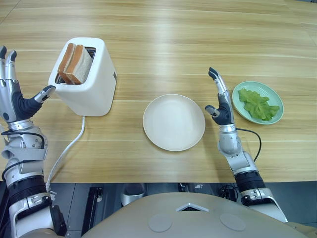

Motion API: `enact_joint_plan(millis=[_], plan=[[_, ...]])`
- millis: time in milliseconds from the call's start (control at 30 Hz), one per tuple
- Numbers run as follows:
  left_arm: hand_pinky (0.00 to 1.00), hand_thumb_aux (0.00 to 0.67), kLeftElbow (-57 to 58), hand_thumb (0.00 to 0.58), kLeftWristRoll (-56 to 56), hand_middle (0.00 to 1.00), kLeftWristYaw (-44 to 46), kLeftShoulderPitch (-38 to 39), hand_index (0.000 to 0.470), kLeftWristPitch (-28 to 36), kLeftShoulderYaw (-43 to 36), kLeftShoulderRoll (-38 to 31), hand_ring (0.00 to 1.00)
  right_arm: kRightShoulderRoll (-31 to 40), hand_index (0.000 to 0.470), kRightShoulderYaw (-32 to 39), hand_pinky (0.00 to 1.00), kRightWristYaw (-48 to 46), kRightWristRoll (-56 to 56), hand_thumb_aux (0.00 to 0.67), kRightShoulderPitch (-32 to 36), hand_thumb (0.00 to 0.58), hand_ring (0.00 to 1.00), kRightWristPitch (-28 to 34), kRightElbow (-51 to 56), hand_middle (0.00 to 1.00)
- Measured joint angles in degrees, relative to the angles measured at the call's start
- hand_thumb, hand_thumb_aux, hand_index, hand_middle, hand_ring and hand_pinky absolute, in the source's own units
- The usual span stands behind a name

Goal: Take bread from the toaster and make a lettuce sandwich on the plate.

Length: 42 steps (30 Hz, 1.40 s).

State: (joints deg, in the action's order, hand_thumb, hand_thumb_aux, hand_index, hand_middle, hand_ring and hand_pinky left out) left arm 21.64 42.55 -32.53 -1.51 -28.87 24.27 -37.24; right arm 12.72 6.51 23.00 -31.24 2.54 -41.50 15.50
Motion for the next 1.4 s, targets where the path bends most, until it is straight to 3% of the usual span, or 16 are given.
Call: enact_joint_plan(millis=[300,700,733,767,800,833,867,1100,1133,1167,1200,1400], plan=[[0.0,0.0,11.78,0.0,-0.84,0.0,-0.77,-5.45,0.0,2.69,-9.44,-4.64,0.0,2.89,0.0,-0.37,0.0,-0.86,0.15,0.0,0.89,0.0,0.0,0.11,-0.02,0.0],[0.0,0.0,17.59,0.0,-2.8,0.0,-0.74,-10.55,0.0,4.19,-16.87,-7.67,0.0,3.24,0.0,-0.35,0.0,-0.92,0.17,0.0,0.63,0.0,0.0,0.18,0.18,0.0],[0.0,0.181,17.84,0.271,-2.95,0.0,-0.71,-10.87,0.124,4.22,-17.25,-7.7,0.0,3.24,0.0,-0.35,0.0,-0.91,0.17,0.0,0.4,0.0,0.0,0.2,0.18,0.0],[0.0,0.181,18.28,0.271,-3.06,0.0,-0.59,-11.62,0.124,4.32,-18.05,-7.75,0.0,3.22,0.0,-0.34,0.0,-0.92,0.18,0.0,-0.06,0.0,0.0,0.23,0.18,0.0],[0.0,0.339,18.33,0.438,-3.13,0.0,-0.55,-12.32,0.233,4.41,-18.81,-7.87,0.0,3.19,0.0,-0.33,0.0,-0.92,0.2,0.0,-0.47,0.0,0.0,0.25,0.18,0.0],[0.0,0.486,18.33,0.536,-3.12,0.0,-0.52,-12.81,0.334,4.39,-19.18,-7.94,0.0,3.19,0.0,-0.34,0.0,-0.92,0.21,0.0,-0.72,0.0,0.0,0.26,0.17,0.0],[0.0,0.67,18.42,0.58,-3.11,0.0,-0.48,-13.59,0.46,4.43,-19.73,-8.0,0.0,3.18,0.0,-0.33,0.0,-0.92,0.22,0.0,-1.04,0.0,0.0,0.27,0.18,0.0],[0.0,0.67,18.91,0.58,-3.03,0.0,0.57,-16.86,0.46,4.9,-23.62,-8.54,0.0,2.99,0.0,-0.36,0.0,-0.89,0.28,0.0,-1.8,0.0,0.0,0.28,0.17,0.0],[0.26,0.67,18.9,0.58,-3.12,0.26,0.66,-17.05,0.46,5.03,-24.06,-8.52,0.26,2.99,0.0,-0.39,0.0,-0.82,0.3,0.0,-2.23,0.0,0.0,0.28,0.16,0.0],[0.91,0.67,18.9,0.58,-3.14,0.91,0.71,-17.11,0.46,5.04,-24.19,-8.47,0.91,2.99,0.0,-0.39,0.0,-0.8,0.3,0.0,-2.56,0.0,0.0,0.28,0.17,0.0],[1.0,0.67,18.88,0.58,-3.18,1.0,0.72,-17.2,0.46,5.1,-24.4,-8.38,1.0,2.98,0.0,-0.4,0.0,-0.67,0.3,0.0,-3.03,0.0,0.0,0.28,0.16,0.0],[1.0,0.67,18.52,0.58,-4.77,1.0,0.62,-17.31,0.46,4.97,-25.0,-7.83,1.0,2.46,0.0,-0.5,0.0,-0.32,1.14,0.0,-3.89,0.0,0.0,0.28,0.17,0.0]])
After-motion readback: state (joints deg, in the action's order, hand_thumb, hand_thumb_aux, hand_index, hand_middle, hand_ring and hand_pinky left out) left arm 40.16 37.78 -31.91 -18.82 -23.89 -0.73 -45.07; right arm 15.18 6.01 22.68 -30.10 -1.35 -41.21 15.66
